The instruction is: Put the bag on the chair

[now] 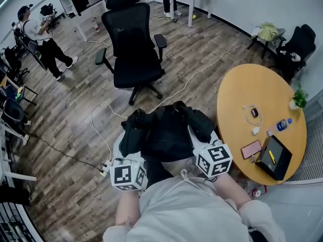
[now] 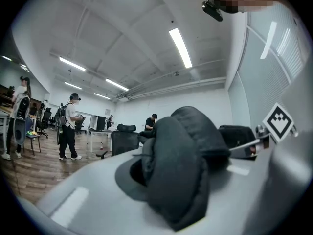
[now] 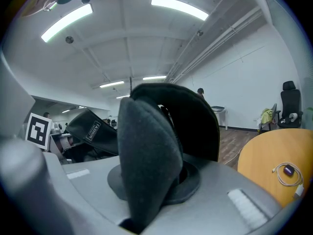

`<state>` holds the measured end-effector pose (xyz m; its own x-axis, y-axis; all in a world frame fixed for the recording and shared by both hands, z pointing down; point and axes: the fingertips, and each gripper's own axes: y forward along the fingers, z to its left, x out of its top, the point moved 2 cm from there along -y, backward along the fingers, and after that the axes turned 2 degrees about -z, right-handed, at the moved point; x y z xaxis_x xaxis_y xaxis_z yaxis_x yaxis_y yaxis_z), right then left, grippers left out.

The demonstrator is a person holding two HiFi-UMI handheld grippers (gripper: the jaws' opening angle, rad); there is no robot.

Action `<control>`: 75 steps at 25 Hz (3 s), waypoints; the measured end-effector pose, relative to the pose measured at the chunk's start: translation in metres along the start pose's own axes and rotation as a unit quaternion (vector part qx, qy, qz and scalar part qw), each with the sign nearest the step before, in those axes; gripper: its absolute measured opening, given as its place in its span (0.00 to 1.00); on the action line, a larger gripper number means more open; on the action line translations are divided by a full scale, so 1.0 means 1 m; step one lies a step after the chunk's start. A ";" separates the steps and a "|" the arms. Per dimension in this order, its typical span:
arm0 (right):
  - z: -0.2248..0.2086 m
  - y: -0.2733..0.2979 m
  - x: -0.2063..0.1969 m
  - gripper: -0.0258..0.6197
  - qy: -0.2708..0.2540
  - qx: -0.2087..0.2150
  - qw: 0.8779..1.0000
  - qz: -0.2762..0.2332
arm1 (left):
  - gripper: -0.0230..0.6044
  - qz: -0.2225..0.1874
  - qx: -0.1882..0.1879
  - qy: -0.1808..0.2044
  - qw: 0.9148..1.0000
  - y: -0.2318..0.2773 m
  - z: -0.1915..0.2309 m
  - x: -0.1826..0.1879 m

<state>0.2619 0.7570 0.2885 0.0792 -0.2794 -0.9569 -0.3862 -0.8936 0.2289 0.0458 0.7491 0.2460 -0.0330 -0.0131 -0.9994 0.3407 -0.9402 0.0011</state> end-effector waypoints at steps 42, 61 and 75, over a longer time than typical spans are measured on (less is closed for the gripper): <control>0.009 0.525 0.121 0.08 0.032 0.020 0.999 0.038 | 0.11 0.040 0.002 -0.009 0.999 0.399 0.352 0.016; -0.145 0.804 0.184 0.08 0.021 0.113 0.991 0.072 | 0.11 0.066 0.090 -0.015 0.994 0.689 0.412 -0.011; -0.199 0.964 0.130 0.08 0.043 0.065 0.985 0.157 | 0.11 0.161 0.045 -0.066 0.984 0.842 0.491 -0.120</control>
<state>0.0824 -0.2105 0.4204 0.0132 -0.5686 -0.8225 -0.5177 -0.7077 0.4809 -0.1253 -0.2080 0.3846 -0.0597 -0.3544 -0.9332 0.2698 -0.9058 0.3267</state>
